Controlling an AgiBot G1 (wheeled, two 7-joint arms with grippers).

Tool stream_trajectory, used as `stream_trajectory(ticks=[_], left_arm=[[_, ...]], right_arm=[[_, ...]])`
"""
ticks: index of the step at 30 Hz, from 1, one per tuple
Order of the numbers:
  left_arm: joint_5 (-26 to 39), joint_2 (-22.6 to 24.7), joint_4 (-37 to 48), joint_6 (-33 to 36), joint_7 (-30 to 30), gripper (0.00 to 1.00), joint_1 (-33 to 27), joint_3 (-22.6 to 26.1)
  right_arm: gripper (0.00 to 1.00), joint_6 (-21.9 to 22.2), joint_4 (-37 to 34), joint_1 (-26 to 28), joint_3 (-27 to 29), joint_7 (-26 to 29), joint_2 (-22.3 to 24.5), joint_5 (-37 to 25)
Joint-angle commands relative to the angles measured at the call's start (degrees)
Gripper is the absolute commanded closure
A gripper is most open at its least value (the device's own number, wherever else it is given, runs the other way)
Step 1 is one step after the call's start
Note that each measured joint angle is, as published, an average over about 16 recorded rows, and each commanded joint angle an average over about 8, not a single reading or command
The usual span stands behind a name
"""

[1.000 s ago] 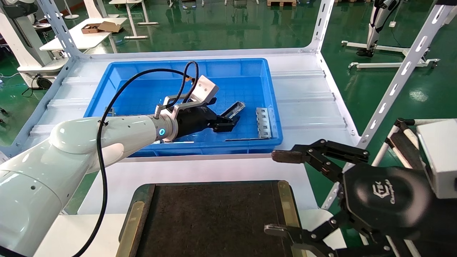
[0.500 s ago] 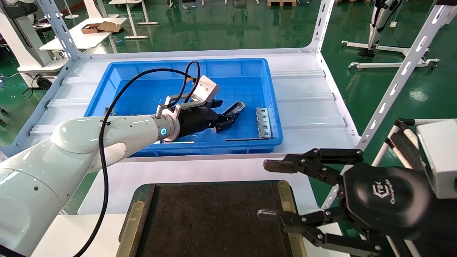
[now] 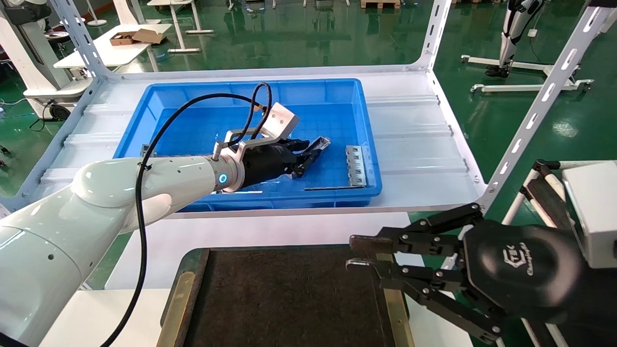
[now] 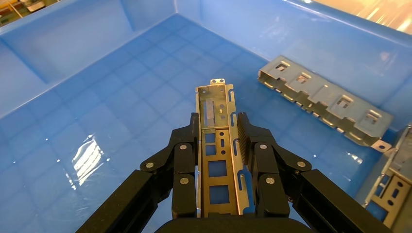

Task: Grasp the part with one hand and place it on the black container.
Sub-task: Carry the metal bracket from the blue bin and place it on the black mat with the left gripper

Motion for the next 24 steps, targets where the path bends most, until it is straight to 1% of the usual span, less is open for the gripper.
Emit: stream_trajectory(ticks=[1, 7, 13, 18, 24], left_arm=[[-0.39, -0.07, -0.32, -0.08, -0.14, 1.0, 0.04, 0.48], [-1.98, -0.22, -0.85, 0.2, 0.92, 1.0, 0.01, 0.83], [-5.11, -0.7, -1.08, 2.06, 3.72, 1.0, -0.88, -0.68], [-8.71, -2.08, -1.0, 7.29, 7.45, 1.0, -2.36, -3.27], [-13.59, -5.88, -2.1, 15.64, 12.35, 1.0, -2.91, -7.11]], right_arm=[[1.0, 0.0, 0.0, 0.0, 0.0, 0.0, 0.0, 0.0], [1.0, 0.0, 0.0, 0.0, -0.01, 0.0, 0.0, 0.0], [1.0, 0.0, 0.0, 0.0, -0.01, -0.01, 0.0, 0.01], [1.0, 0.01, 0.0, 0.0, -0.02, -0.01, 0.01, 0.01], [1.0, 0.01, 0.0, 0.01, -0.02, -0.01, 0.01, 0.01]])
